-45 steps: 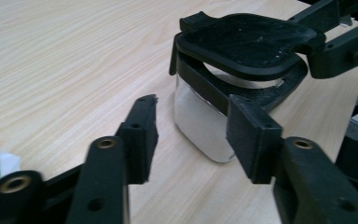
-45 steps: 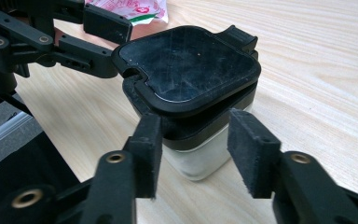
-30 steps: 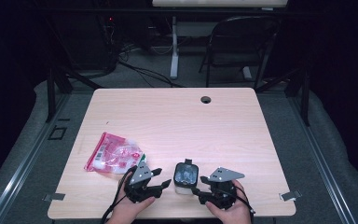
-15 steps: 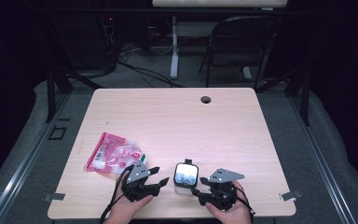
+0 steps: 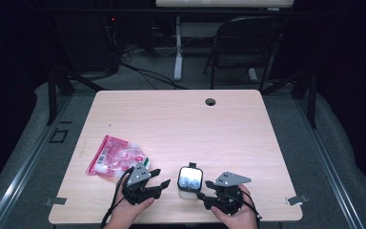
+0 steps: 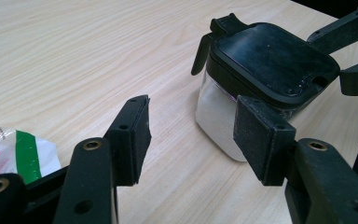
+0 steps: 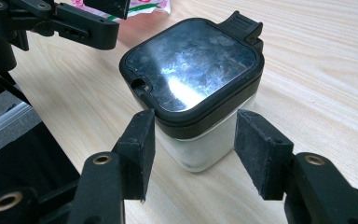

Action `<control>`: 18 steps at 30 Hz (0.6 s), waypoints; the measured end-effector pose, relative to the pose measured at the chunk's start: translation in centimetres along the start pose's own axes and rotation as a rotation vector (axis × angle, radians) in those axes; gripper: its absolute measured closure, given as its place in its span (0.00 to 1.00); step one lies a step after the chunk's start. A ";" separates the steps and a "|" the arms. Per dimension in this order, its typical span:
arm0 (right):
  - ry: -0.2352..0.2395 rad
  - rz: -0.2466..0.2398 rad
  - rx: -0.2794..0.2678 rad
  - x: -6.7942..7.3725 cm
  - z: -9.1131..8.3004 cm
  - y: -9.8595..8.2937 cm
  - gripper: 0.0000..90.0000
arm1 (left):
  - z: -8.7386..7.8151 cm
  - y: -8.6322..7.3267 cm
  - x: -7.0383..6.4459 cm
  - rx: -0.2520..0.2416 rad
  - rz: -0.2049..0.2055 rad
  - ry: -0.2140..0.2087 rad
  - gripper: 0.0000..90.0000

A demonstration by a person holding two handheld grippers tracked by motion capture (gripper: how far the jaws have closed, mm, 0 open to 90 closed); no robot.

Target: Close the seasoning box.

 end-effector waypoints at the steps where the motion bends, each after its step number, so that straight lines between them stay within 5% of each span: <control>1: -0.001 0.000 0.000 0.0 0.0 0.0 0.53 | 0.0 0.0 0.0 0.000 0.000 0.000 0.51; 18: -0.013 0.031 -0.030 -0.9 -1.0 0.3 0.53 | -0.5 0.1 1.1 -0.012 -0.011 0.028 0.51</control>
Point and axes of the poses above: each handheld gripper's, and its own axes: z roughly forward along the jaws, y roughly out of its top, x roughly to its left, the point moved 3 cm from there along z, roughly forward along the jaws, and after that the axes turned 4 degrees about -x, right-handed, at the moved point
